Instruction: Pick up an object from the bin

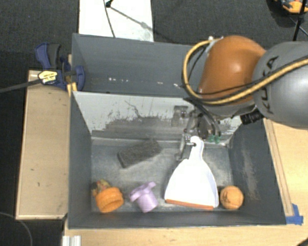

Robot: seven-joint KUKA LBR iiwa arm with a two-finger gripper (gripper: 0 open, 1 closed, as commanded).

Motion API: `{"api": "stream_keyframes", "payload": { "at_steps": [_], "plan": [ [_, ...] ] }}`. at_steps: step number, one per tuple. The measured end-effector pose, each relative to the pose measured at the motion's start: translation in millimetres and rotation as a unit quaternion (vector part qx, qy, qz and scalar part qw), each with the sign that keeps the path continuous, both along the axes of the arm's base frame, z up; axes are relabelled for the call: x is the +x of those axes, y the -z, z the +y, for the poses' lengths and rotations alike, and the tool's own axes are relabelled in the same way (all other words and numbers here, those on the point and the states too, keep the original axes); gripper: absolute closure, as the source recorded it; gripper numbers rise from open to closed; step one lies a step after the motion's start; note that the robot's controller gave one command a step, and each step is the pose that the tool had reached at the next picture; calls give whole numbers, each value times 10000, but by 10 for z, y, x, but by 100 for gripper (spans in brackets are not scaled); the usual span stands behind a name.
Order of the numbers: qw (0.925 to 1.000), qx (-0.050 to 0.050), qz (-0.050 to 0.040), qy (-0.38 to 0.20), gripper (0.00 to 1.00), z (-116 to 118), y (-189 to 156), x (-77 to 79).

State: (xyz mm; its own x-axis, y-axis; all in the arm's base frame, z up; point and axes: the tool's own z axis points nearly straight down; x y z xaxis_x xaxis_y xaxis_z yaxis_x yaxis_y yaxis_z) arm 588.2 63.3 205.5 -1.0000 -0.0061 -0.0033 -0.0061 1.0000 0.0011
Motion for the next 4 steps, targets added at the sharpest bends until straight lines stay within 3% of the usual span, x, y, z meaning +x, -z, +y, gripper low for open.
{"api": "stream_keyframes", "payload": {
  "at_steps": [1, 2, 3, 4],
  "plan": [
    [9996, -1, -29, -281, 0, 38, 414, -119],
    [9998, 0, -6, -214, 0, 32, 983, -261],
    [10000, 2, 19, -50, 0, -341, 932, -599],
    [9950, 2, -5, -1003, 100, 192, 1347, -900]
  ]
}}
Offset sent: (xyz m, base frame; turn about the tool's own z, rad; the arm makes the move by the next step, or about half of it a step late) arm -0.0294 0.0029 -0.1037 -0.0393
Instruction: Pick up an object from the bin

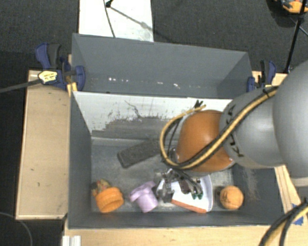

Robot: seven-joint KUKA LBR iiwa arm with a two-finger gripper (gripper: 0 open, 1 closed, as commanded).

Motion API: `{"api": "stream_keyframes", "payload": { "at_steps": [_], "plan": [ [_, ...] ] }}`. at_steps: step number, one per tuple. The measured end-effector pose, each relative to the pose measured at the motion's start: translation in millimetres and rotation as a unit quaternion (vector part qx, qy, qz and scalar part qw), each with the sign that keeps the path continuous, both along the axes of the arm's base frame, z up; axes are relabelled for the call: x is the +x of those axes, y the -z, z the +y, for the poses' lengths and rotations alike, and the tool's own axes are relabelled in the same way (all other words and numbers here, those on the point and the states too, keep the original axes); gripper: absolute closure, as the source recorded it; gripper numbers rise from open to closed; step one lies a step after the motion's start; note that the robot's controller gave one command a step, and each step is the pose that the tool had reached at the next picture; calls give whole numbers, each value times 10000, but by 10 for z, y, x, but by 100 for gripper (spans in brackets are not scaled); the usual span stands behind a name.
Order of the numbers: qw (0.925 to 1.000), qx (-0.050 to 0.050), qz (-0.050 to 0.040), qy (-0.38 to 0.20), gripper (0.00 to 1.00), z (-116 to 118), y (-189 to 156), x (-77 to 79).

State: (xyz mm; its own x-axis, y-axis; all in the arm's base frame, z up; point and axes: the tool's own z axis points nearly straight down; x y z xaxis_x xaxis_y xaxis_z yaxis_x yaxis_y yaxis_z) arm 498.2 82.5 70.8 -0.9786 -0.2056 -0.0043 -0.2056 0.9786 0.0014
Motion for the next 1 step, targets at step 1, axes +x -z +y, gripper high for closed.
{"api": "stream_keyframes", "payload": {
  "at_steps": [1],
  "plan": [
    [10000, 0, 0, 3, 100, -1, 0, 0]
  ]
}}
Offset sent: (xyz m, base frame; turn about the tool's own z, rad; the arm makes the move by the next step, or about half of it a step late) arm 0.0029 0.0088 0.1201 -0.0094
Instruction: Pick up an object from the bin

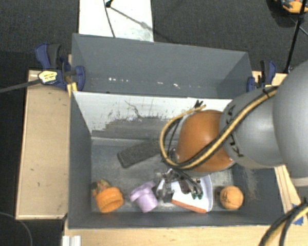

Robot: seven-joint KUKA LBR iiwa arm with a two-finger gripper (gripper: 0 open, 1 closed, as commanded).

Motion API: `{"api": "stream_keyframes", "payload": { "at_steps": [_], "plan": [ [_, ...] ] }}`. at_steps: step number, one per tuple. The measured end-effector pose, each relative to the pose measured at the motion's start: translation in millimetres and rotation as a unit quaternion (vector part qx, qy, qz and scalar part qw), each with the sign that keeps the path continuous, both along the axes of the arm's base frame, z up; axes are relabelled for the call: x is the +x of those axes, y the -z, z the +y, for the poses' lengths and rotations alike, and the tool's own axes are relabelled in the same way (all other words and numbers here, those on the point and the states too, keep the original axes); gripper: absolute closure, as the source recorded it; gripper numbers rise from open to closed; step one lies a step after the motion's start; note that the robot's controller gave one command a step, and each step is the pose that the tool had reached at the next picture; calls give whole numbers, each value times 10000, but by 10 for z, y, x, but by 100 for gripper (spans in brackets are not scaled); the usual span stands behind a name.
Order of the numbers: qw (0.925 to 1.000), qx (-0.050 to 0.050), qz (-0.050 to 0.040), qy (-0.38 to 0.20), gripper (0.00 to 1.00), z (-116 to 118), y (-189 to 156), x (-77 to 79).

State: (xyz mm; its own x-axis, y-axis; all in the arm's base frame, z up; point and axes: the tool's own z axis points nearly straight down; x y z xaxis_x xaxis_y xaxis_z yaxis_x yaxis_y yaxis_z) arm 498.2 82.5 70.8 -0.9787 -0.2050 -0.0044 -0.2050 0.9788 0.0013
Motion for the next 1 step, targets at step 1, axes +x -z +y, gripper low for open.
{"api": "stream_keyframes", "payload": {
  "at_steps": [1],
  "plan": [
    [10000, -2, -8, -36, 100, 92, -1210, 44]
  ]
}}
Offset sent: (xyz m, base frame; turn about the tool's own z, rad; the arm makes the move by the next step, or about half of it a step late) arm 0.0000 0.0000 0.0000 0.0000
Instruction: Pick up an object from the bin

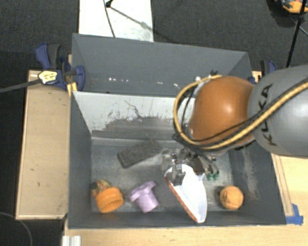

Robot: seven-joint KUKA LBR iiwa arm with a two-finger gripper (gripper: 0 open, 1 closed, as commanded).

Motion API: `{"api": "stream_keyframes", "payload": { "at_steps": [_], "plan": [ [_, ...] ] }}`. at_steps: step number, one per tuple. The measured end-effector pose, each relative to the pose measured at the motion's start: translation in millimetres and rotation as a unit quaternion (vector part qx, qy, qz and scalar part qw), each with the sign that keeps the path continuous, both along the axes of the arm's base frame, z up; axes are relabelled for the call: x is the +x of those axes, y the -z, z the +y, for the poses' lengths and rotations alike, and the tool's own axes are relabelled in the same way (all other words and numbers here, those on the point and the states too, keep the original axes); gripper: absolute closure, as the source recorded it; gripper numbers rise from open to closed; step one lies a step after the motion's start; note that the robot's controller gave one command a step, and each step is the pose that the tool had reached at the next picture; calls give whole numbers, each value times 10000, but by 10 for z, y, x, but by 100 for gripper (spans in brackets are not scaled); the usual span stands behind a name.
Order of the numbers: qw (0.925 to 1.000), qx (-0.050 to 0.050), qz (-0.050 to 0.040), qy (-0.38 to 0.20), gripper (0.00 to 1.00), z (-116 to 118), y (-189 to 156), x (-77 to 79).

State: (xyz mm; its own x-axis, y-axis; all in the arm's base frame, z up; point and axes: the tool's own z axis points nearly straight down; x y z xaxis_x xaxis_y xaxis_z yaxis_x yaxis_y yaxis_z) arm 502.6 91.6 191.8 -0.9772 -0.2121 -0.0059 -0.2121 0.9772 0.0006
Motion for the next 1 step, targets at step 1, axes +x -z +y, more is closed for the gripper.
{"api": "stream_keyframes", "payload": {
  "at_steps": [1],
  "plan": [
    [10000, 0, 0, 2, 100, 0, 0, 0]
  ]
}}
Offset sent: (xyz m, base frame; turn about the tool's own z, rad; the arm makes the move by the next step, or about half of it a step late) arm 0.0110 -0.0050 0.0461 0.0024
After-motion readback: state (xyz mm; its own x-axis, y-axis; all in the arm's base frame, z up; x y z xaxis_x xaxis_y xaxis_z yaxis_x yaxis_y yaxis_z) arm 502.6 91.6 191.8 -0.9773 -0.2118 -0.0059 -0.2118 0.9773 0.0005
